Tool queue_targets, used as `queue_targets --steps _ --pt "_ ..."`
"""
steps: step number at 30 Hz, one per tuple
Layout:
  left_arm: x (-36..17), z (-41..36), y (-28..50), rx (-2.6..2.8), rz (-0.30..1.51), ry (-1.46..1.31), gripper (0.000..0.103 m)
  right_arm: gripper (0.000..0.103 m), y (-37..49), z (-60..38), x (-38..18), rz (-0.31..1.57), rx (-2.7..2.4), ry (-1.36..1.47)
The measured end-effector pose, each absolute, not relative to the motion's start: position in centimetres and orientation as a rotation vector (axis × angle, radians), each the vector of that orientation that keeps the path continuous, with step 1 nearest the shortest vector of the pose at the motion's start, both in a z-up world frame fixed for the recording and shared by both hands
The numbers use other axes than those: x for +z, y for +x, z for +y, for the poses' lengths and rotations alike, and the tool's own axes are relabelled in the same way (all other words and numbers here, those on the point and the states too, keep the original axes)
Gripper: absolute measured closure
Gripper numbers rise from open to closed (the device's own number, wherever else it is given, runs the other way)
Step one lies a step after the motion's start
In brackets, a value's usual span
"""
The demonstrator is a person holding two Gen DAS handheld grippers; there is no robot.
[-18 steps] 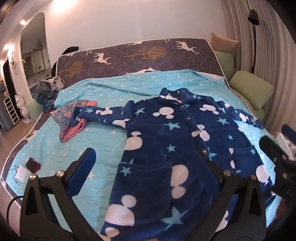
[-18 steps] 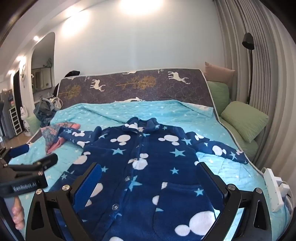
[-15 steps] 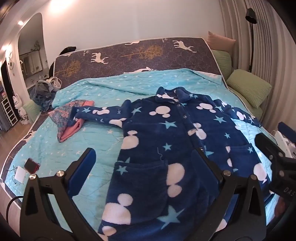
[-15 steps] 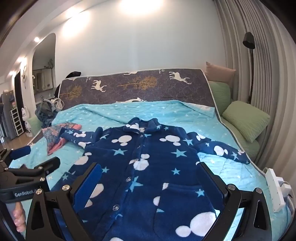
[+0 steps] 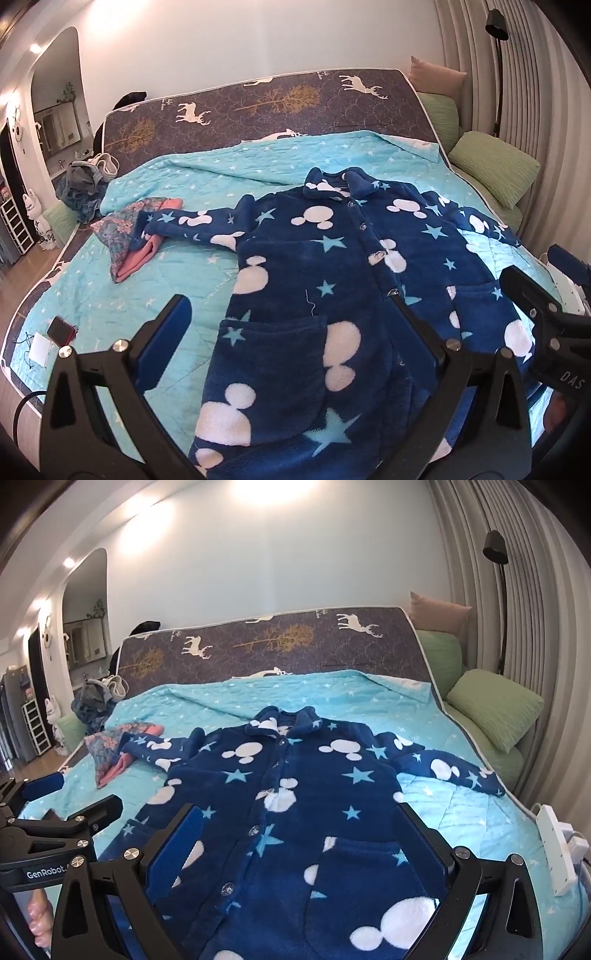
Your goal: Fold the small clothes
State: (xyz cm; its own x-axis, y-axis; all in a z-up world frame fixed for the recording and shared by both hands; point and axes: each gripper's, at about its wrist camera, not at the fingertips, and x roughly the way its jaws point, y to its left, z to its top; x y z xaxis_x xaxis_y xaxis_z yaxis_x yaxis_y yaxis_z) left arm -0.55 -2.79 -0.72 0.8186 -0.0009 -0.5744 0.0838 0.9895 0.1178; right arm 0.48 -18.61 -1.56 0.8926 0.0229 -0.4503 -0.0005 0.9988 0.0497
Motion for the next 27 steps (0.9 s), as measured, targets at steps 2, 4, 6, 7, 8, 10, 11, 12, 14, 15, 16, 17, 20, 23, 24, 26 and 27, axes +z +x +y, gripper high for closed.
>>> queue_targets --steps 2,4,6,7,8,10,11,12,14,15,16,17,20,23,24,26,27 --pt "-0.77 -2.85 -0.52 -0.046 0.614 0.14 0.001 0.0 0.6 -18.69 -1.77 0.475 0.01 0.049" --pt "-0.86 -2.67 -0.53 -0.049 0.615 0.138 0.001 0.0 0.71 -18.65 -2.01 0.483 0.008 0.046" --pt "-0.93 -2.59 -0.52 -0.047 0.616 0.137 0.001 0.0 0.67 -18.62 -2.27 0.489 0.007 0.046" --pt "-0.98 -2.54 -0.51 -0.047 0.618 0.135 0.001 0.0 0.72 -18.59 -2.3 0.492 0.008 0.046" --pt "-1.06 -2.51 -0.49 -0.046 0.62 0.133 0.001 0.0 0.73 -18.55 -2.36 0.495 0.01 0.047" --pt "-1.06 -2.32 -0.51 -0.047 0.624 0.13 0.001 0.0 0.87 -18.47 -2.31 0.502 0.014 0.046" --pt "-1.12 -2.28 -0.5 -0.047 0.626 0.128 0.001 0.0 0.89 -18.34 -2.29 0.506 0.016 0.045" --pt "-1.18 -2.23 -0.5 -0.048 0.627 0.127 0.001 0.0 0.88 -18.26 -2.37 0.508 0.018 0.044" --pt "-1.24 -2.21 -0.59 -0.046 0.627 0.128 0.001 0.0 0.9 -18.16 -2.4 0.512 0.022 0.045" --pt "-1.19 -2.16 -0.58 -0.047 0.628 0.128 0.001 0.0 0.94 -18.11 -2.44 0.513 0.023 0.045" --pt "-1.19 -2.15 -0.57 -0.047 0.628 0.127 0.001 0.0 0.93 -18.06 -2.49 0.515 0.024 0.045" --pt "-1.19 -2.14 -0.57 -0.048 0.628 0.127 0.001 0.0 0.92 -18.05 -2.51 0.516 0.026 0.046" --pt "-1.24 -2.15 -0.62 -0.047 0.628 0.125 0.001 0.0 0.87 -17.92 -2.52 0.517 0.031 0.043" --pt "-1.31 -2.16 -0.68 -0.048 0.629 0.126 0.001 0.0 0.79 -17.83 -2.49 0.518 0.034 0.041" --pt "-1.29 -2.12 -0.65 -0.047 0.628 0.125 0.001 0.0 0.78 -17.81 -2.49 0.517 0.034 0.04" --pt "-1.33 -2.14 -0.71 -0.049 0.627 0.126 0.001 0.0 0.79 -17.81 -2.45 0.517 0.032 0.041" --pt "-1.3 -2.12 -0.66 -0.048 0.627 0.126 0.001 0.0 0.79 -17.81 -2.43 0.517 0.032 0.042"
